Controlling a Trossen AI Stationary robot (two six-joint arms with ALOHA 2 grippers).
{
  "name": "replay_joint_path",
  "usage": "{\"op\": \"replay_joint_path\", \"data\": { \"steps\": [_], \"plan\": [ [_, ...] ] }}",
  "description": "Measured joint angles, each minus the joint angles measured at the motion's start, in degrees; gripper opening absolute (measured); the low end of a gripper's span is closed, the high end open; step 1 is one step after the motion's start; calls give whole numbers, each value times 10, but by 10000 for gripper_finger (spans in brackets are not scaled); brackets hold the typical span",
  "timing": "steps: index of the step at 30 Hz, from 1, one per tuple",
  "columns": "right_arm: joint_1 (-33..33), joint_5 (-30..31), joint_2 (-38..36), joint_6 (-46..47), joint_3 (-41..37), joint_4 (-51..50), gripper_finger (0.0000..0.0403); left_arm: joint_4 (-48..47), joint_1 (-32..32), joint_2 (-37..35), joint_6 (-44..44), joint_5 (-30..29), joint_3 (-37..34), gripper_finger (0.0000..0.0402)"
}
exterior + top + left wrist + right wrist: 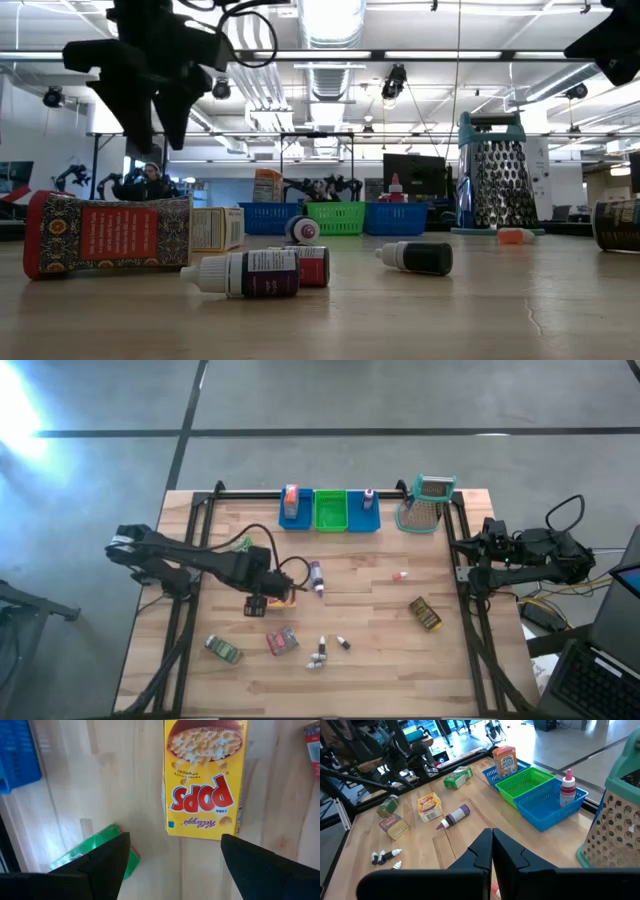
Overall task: Pick & Place Kitchen Items
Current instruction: Put the yellow cereal box into the left blue bin
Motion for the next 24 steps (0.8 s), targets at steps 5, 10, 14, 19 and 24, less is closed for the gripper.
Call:
{"op": "replay_joint_path", "data": {
  "steps": [5,10,14,19,24],
  "plan": [
    [0,0,0,0,0,0,8,17,-1,-1,-49,-6,1,316],
    [0,0,0,0,0,0,8,2,-9,-1,-103,0,1,316],
    [0,0,0,0,0,0,8,-8,-12,-2,-107,1,1,316],
    [0,0,0,0,0,0,8,-6,-17,-4,-106,2,1,316],
    [0,0,0,0,0,0,8,-7,-17,-4,-107,12,1,317]
  ]
}}
